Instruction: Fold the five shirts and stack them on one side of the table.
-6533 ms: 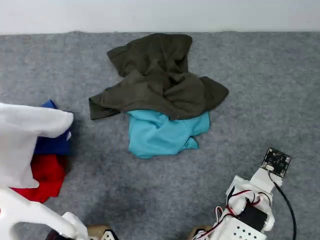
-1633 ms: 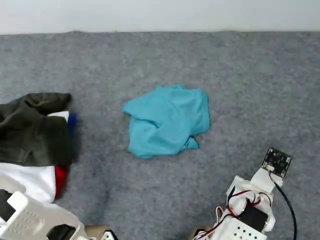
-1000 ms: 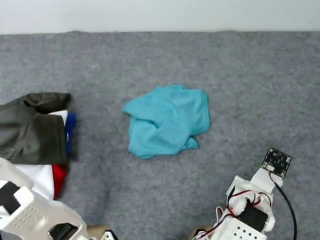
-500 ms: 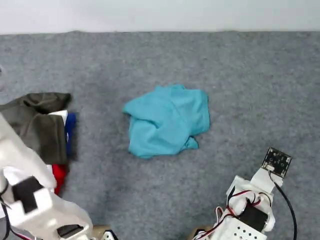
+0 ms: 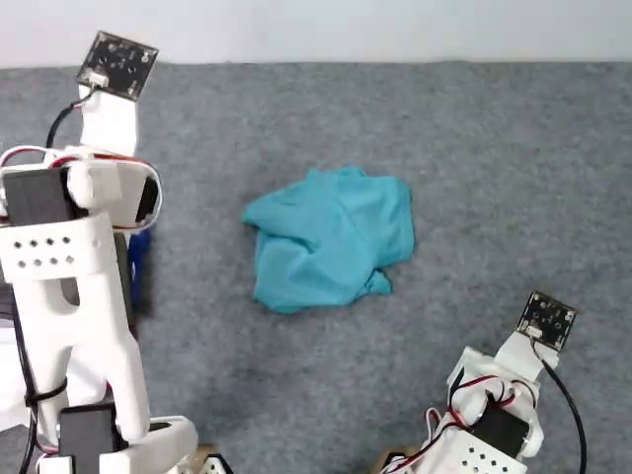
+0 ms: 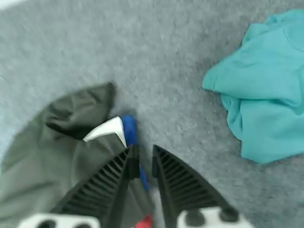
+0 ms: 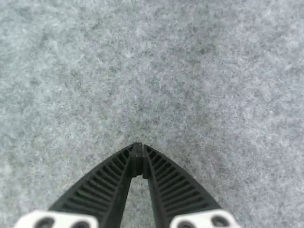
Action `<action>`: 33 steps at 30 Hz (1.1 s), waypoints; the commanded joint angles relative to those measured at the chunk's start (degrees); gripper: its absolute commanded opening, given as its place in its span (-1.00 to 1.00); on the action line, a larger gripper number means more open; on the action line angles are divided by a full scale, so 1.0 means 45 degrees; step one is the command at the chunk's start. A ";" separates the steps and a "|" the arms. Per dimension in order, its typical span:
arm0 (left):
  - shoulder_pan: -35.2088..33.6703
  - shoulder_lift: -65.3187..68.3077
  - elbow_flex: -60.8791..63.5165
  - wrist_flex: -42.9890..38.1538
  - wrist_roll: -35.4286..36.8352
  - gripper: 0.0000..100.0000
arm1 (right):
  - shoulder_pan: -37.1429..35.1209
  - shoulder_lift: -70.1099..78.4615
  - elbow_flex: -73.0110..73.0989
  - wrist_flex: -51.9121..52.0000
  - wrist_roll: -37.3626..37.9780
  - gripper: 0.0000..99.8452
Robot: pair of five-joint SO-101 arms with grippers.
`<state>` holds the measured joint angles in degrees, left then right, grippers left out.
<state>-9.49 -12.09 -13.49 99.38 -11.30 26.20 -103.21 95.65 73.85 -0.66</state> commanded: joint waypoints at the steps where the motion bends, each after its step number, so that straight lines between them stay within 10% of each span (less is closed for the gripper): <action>1: 0.0313 -0.0527 0.0537 0.0254 0.0664 -0.95 | -0.0772 -0.0029 -0.0020 -0.0772 0.0547 -0.97; 22: 0.1680 -0.0625 0.2354 0.0234 0.0684 -0.97 | -0.7512 0.0498 -0.3223 -0.2452 0.0430 -0.98; 33: 0.1680 -0.0625 0.2354 0.0234 0.0684 -0.97 | -0.7453 0.9973 -1.0256 -0.0869 0.0879 -0.97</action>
<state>-2.02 -12.53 -2.59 99.38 -8.84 -7.47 -70.77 60.75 67.34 2.51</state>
